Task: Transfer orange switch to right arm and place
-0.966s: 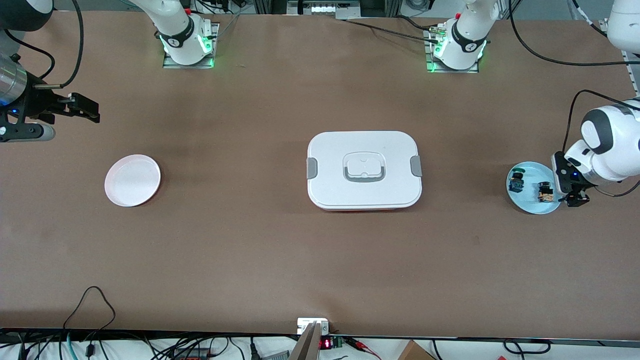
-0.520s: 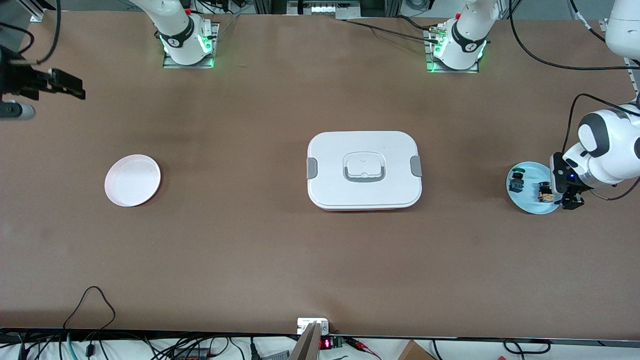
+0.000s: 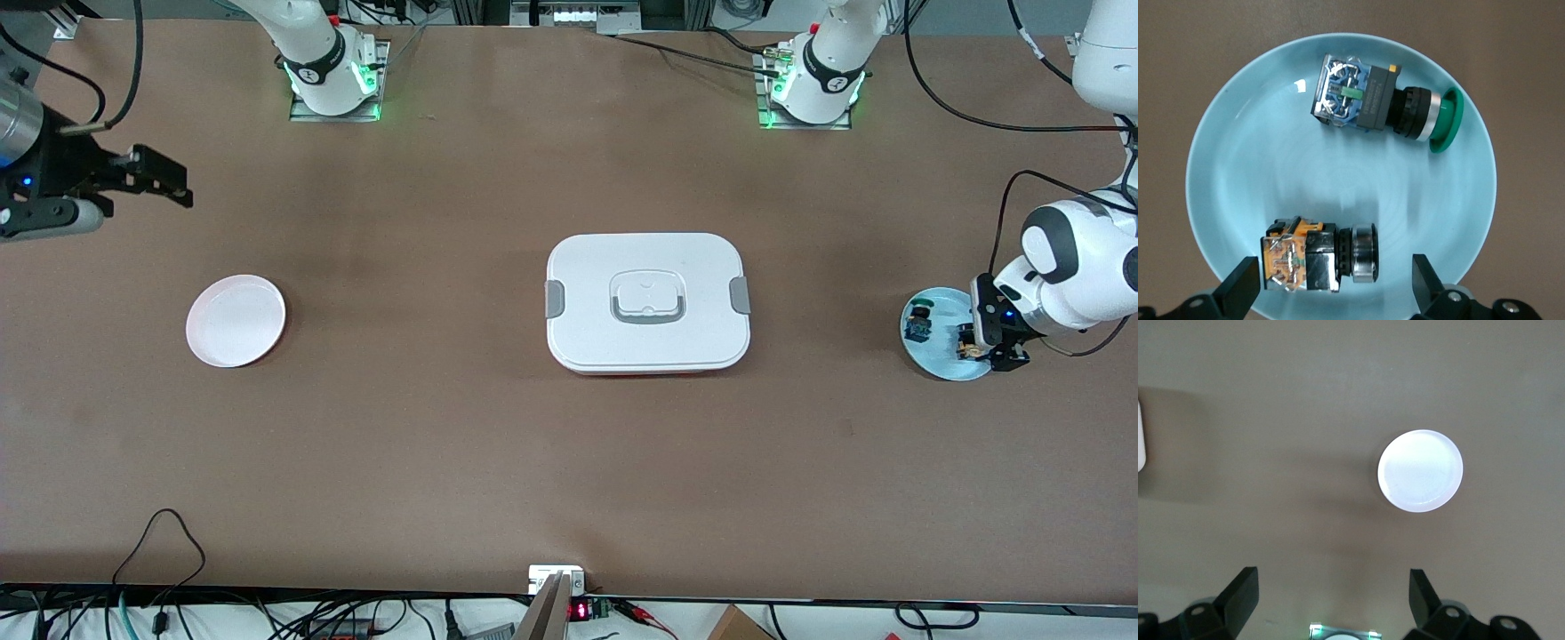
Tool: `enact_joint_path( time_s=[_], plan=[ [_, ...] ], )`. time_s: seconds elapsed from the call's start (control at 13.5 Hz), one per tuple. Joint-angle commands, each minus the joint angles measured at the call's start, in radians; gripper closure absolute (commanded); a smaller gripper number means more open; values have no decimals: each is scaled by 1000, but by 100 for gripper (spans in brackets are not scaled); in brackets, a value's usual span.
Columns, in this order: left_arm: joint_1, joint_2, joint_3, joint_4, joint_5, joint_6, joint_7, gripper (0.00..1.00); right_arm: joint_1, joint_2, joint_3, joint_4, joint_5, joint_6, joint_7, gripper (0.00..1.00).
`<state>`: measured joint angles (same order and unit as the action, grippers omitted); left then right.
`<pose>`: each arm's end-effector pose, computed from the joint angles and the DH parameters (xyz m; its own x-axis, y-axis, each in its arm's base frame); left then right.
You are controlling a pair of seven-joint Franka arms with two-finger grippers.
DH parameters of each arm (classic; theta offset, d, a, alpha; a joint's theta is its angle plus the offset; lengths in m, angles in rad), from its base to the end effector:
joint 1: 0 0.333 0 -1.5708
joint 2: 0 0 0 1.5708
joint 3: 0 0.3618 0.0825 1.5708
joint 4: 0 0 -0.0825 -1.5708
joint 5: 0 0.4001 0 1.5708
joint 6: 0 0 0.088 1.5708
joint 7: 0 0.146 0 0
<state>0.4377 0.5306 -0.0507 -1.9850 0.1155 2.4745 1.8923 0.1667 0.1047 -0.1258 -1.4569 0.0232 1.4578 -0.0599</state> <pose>0.5894 0.2434 0.1783 -0.0209 -0.9994 -0.0269 -0.9984 0.0195 0.0524 0.5905 0.0319 0.6165 0.9895 0.1023 -0.1020 0.1012 -0.9947 -0.0162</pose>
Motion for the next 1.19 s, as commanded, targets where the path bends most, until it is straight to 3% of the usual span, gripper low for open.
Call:
enact_joint_path(
  time_s=[0.0, 0.45, 0.59, 0.74, 0.89, 0.97, 1.04, 1.11],
  plan=[
    [9, 19, -1, 26, -30, -12, 24, 0, -49, 21, 2, 29, 20, 28, -8, 0],
    [9, 29, -3, 28, -36, -11, 25, 0, -53, 18, 3, 35, 32, 30, -11, 0],
    [9, 29, -3, 28, -37, -11, 25, 7, -53, 26, 2, 35, 26, 36, -12, 0],
    [7, 29, -1, 29, -37, -11, 25, 26, -53, 23, 2, 35, 24, 36, -12, 0],
    [6, 29, -3, 31, -36, -11, 27, 71, -53, 21, 2, 35, 24, 26, -12, 0],
    [7, 29, -3, 44, -36, -14, 28, 88, -55, 21, 0, 35, 30, 26, -11, 0],
    [7, 29, -3, 48, -36, -22, 28, 100, -53, 18, 0, 35, 30, 27, -15, 0],
    [9, 25, -5, 48, -37, -26, 28, 100, -53, 18, 0, 36, 29, 27, -15, 0]
  ],
)
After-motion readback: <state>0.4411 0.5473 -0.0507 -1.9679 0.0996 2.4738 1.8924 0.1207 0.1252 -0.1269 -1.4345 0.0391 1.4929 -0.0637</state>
